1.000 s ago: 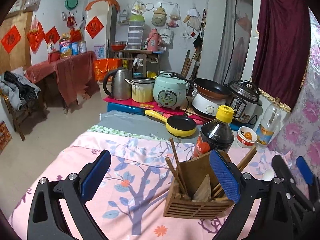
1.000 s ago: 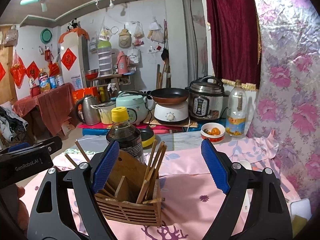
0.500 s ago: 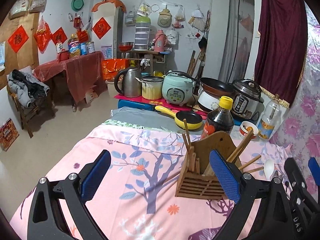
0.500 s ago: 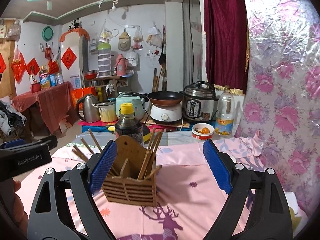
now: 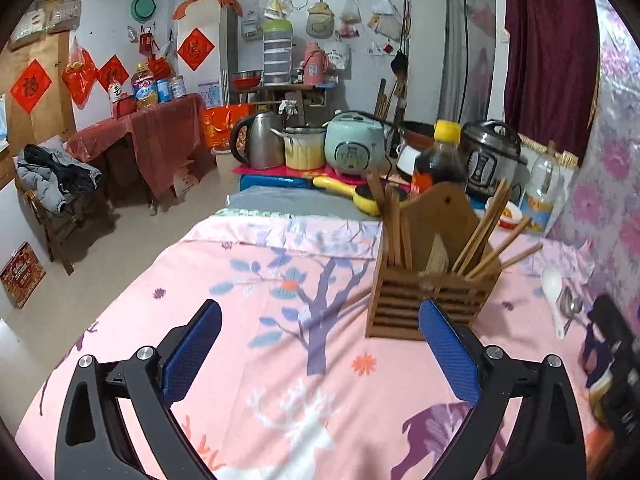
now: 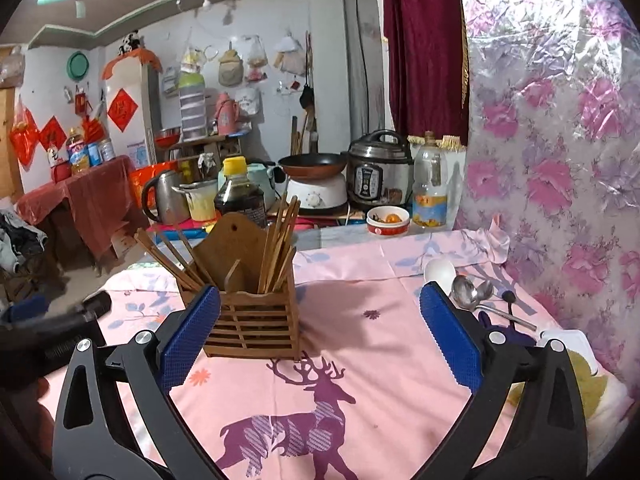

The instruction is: Organize utensils

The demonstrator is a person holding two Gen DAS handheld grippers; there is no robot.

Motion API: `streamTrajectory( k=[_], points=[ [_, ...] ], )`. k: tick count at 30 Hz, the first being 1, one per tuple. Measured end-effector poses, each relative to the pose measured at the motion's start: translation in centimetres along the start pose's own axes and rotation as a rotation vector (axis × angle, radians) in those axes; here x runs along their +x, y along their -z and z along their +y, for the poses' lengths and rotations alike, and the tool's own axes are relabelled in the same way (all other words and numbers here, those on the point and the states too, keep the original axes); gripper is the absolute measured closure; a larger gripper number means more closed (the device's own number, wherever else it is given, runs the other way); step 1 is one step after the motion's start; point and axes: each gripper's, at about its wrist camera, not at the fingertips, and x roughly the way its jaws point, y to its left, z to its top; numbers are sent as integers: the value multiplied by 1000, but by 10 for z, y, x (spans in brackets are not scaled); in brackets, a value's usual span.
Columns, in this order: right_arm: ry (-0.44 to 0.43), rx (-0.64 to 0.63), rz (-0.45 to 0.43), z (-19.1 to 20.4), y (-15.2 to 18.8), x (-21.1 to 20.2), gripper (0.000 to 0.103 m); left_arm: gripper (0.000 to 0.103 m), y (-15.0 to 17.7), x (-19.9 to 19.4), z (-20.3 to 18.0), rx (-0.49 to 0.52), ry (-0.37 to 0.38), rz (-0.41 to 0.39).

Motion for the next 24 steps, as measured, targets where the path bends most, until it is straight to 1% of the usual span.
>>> streamTrajectory(
  k=[2,5,8,11,15,19,22,24],
  points=[
    [13,-15,-25,1,3,-5,7,6,6,1,-3,9,-17,-8],
    [60,-68,-52,5,5,-9,7,6,12,2,-8,33,-31,-21],
    [79,-81,-44,4,7,-9,7,6,16,1,-15,66,-47,-35],
    [55,-56,-20,0,9,-6,7,6,17,-2,-19,78,-56,-50],
    [9,-32,18,1,14,-2,7,6,18,-7,-21,82,-37,-58],
    [10,-42,28,4,16,0,7,6,21,-8,-24,97,-32,-58],
    [12,-34,30,3,17,-1,7,6,21,-4,-24,102,-40,-37],
    [11,-25,30,2,17,-1,7,6,21,-2,-22,92,-32,-23]
  ],
)
